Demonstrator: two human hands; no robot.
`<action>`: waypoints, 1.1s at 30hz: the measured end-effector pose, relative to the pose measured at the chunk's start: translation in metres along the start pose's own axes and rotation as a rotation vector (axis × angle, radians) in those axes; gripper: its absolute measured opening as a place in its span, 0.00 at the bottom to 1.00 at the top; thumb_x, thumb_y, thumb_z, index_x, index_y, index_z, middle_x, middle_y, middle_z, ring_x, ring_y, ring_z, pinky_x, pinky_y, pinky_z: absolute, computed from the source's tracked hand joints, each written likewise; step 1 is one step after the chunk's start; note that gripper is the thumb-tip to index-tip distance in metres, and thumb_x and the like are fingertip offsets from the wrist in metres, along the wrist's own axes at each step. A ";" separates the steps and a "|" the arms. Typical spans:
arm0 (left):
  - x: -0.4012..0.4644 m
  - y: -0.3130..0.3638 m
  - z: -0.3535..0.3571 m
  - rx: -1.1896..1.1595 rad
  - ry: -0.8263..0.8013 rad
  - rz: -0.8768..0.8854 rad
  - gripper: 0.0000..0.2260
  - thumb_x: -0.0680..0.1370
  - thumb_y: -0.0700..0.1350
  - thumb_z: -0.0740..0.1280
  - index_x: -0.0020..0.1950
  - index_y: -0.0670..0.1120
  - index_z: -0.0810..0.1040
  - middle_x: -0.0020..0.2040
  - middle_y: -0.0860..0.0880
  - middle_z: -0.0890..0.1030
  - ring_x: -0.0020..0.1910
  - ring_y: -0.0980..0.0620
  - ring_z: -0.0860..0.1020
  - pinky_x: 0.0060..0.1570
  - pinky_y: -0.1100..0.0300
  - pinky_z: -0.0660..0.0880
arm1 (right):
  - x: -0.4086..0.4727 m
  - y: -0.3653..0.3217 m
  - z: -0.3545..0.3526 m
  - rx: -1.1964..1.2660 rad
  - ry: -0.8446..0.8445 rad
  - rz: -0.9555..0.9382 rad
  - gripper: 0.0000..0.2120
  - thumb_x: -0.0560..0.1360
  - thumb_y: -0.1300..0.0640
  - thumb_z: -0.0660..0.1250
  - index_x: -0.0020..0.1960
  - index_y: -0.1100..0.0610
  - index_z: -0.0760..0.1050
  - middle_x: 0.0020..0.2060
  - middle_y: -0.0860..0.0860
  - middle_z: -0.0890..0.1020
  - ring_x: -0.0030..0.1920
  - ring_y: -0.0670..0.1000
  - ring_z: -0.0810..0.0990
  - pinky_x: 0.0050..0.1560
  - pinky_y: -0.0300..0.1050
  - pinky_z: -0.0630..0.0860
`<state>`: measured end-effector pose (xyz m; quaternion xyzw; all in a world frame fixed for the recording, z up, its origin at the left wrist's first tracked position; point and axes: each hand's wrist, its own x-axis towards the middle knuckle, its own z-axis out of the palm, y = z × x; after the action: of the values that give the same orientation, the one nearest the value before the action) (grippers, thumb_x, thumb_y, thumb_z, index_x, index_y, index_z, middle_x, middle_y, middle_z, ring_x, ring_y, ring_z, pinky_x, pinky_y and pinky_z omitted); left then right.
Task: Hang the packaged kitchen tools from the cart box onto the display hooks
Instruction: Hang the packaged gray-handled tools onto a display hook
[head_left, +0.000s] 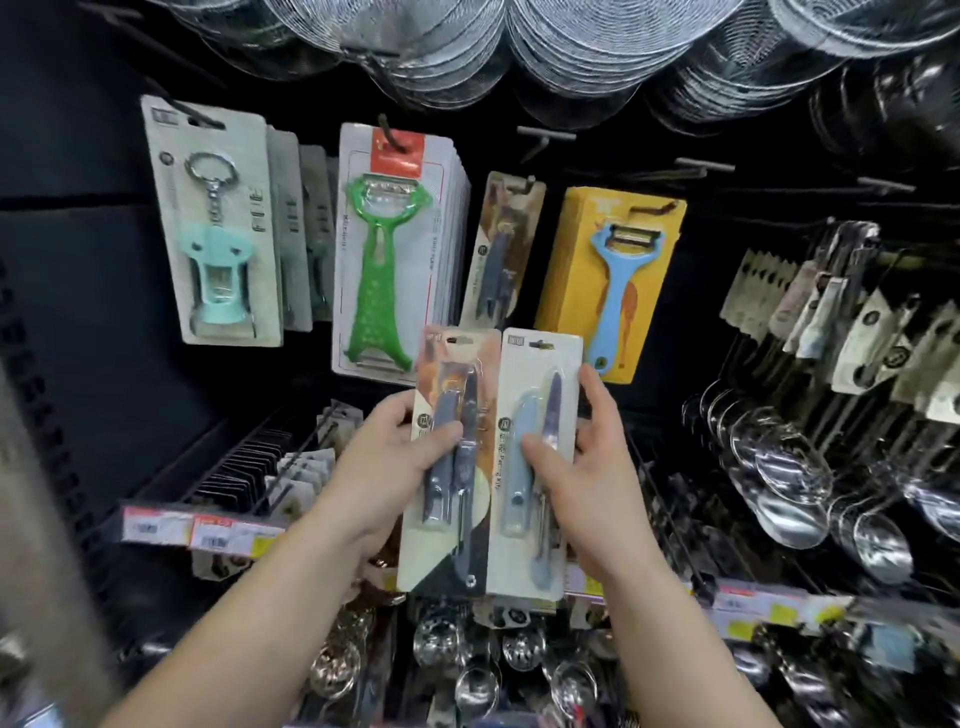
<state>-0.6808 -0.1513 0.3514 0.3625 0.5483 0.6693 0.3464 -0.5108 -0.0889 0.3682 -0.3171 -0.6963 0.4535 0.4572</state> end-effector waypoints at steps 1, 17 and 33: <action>0.002 0.004 -0.001 -0.002 -0.006 0.009 0.10 0.80 0.38 0.68 0.60 0.47 0.77 0.48 0.43 0.87 0.48 0.41 0.86 0.54 0.40 0.81 | 0.002 -0.004 0.001 -0.001 0.001 -0.010 0.38 0.78 0.58 0.69 0.78 0.39 0.53 0.56 0.42 0.82 0.53 0.40 0.83 0.58 0.46 0.80; 0.009 0.059 -0.001 -0.029 0.060 0.196 0.14 0.78 0.41 0.70 0.64 0.46 0.77 0.54 0.44 0.86 0.52 0.44 0.85 0.57 0.43 0.80 | 0.042 -0.043 -0.001 -0.018 -0.072 -0.216 0.37 0.78 0.58 0.69 0.76 0.33 0.54 0.67 0.37 0.74 0.61 0.37 0.78 0.61 0.40 0.78; -0.004 0.078 0.005 -0.182 0.095 0.221 0.11 0.79 0.37 0.66 0.61 0.45 0.77 0.51 0.40 0.87 0.45 0.47 0.86 0.38 0.61 0.82 | 0.079 -0.069 0.008 0.020 -0.083 -0.307 0.33 0.78 0.57 0.69 0.77 0.39 0.59 0.72 0.37 0.69 0.71 0.42 0.71 0.69 0.53 0.73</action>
<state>-0.6800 -0.1647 0.4281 0.3556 0.4577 0.7669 0.2755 -0.5502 -0.0505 0.4579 -0.1835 -0.7503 0.3980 0.4949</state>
